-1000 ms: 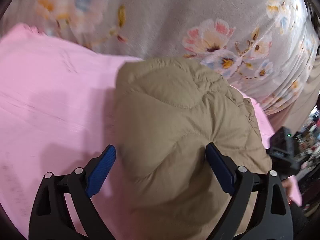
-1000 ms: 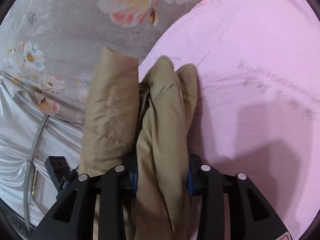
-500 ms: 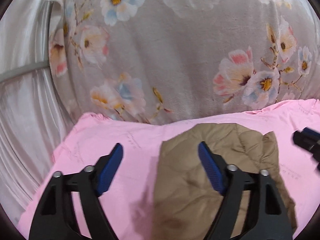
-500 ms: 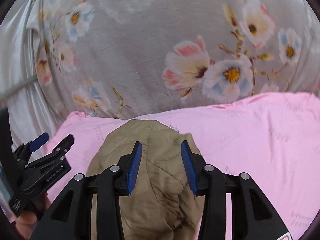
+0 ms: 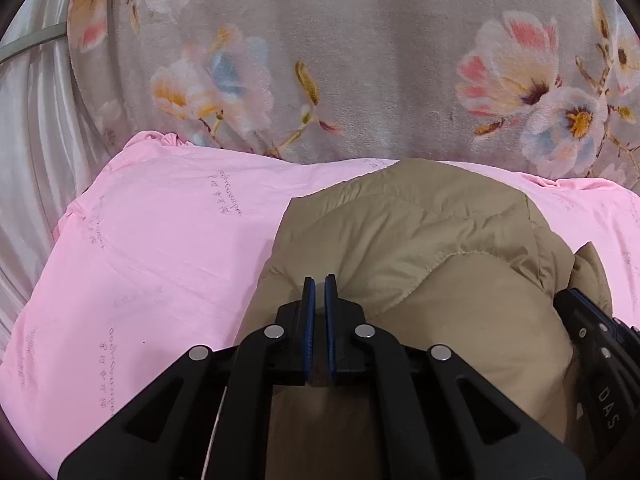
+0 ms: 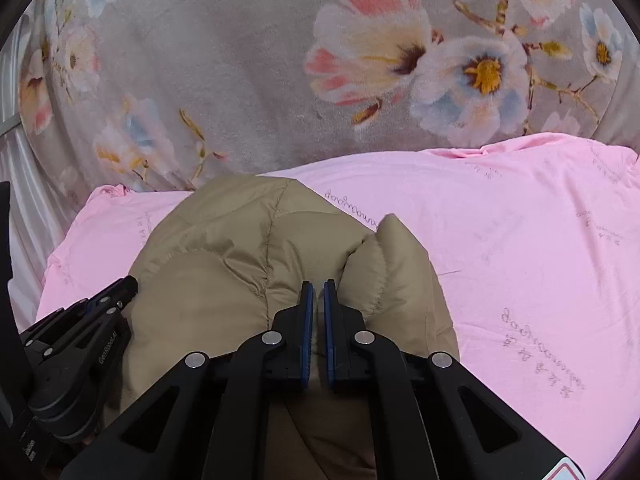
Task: Fold large clothes
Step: 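Lower the jacket bundle onto the pink sheet with both tools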
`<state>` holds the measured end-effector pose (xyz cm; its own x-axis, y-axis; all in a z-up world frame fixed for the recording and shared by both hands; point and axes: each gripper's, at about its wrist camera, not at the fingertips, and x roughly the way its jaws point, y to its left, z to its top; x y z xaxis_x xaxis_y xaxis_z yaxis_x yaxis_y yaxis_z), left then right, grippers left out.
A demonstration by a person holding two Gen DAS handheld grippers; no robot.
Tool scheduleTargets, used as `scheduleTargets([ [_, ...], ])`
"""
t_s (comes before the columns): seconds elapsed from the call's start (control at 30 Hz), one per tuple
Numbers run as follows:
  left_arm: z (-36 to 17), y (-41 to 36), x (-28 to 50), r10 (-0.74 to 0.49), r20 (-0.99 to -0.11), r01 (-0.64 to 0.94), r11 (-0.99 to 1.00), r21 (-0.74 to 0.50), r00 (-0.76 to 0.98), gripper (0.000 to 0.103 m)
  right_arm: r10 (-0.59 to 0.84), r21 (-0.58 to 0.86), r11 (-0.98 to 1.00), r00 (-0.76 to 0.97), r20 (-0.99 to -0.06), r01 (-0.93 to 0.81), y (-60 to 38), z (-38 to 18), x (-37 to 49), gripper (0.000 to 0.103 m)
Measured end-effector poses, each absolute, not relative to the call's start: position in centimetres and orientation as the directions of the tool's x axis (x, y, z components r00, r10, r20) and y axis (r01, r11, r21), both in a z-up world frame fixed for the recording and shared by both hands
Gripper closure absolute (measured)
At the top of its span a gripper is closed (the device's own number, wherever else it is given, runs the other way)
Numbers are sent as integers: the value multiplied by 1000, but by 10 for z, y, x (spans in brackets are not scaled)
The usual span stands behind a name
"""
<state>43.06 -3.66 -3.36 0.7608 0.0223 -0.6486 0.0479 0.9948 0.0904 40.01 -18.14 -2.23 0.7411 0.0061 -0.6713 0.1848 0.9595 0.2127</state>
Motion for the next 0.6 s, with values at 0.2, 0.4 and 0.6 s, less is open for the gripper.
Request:
scheduleTargets([
  [0.2,-49,-44,436,40,-629,33,994,104,776,103,-26,160,971,737,-676,180,-177,-36,408,100],
  [0.4,-57,-47,443,47,-624,27,994,108,780,103,-13,173,968,721,-693,184,-180,-44,416,101],
  [0.6,-62,-52,449,49,-625,33,992,119,779,103,-5,186,963,703,-711,194,-183,-50,422,101],
])
